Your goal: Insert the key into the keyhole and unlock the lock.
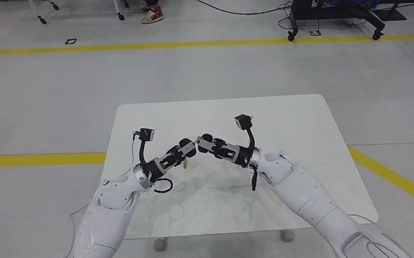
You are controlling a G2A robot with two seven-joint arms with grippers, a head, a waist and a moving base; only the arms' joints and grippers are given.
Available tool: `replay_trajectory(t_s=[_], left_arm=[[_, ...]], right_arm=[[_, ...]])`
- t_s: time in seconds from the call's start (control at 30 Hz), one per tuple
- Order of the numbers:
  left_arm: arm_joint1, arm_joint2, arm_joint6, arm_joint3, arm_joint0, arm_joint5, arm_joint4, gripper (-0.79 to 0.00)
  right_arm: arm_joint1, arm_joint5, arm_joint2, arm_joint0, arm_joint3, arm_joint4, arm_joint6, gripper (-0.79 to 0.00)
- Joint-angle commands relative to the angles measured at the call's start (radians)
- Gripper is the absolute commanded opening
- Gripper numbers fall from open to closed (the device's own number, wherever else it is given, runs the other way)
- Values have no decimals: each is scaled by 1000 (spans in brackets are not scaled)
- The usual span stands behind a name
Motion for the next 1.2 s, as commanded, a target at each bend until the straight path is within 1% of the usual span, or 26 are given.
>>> replay_trajectory(t_s=[0.0, 0.07, 0.13, 0.17, 0.2, 0.23, 0.27, 0.33, 0.4, 0.43, 0.47, 0.63, 0.77, 0.97, 1.07, 1.17], left_arm=[[1, -1, 3, -1, 0, -1, -4, -145], [2, -3, 7, -1, 1, -1, -6, -105], [4, -5, 9, -1, 1, -3, -9, -92], [4, -5, 10, -1, 1, -2, -10, -111], [5, -5, 11, -1, 1, -2, -11, -157], [5, -5, 12, -2, 1, -3, -12, -163], [6, -5, 12, -2, 1, -4, -13, -228], [6, -4, 13, -2, 1, -5, -13, -271], [7, -2, 13, -3, 1, -5, -12, -277], [8, -2, 13, -3, 1, -5, -13, -320], [8, -1, 14, -3, 1, -5, -13, -385], [10, 3, 12, -4, 0, -8, -14, -474], [11, 7, 13, -7, 1, -9, -10, -597], [13, 14, 16, -10, 1, -8, -7, -600], [14, 18, 19, -11, 1, -10, 1, -616], [14, 20, 24, -12, 1, -10, 4, -683]], right_arm=[[-1, -2, 1, 0, 1, 6, 5, -785], [-1, -1, 1, 0, 2, 9, 11, -785], [-2, 0, 2, 0, 2, 12, 17, -785], [-2, 0, 1, 0, 2, 13, 21, -785], [-2, 1, 1, 0, 2, 14, 24, -785], [-2, 1, 1, -1, 2, 16, 26, -785], [-3, 1, -1, -1, 3, 18, 30, -785], [-4, 3, -1, -1, 4, 22, 35, -785], [-4, 5, -1, 1, 6, 23, 40, -785], [-5, 5, 0, 1, 6, 24, 41, -785], [-5, 5, 0, 1, 7, 24, 42, -785], [-6, 7, 4, 3, 12, 24, 43, -785], [-8, 10, 4, 3, 12, 26, 49, -785], [-9, 11, 6, 3, 13, 32, 58, -785], [-9, 13, 8, 3, 12, 33, 61, -785], [-9, 15, 10, 2, 10, 33, 64, -785]])
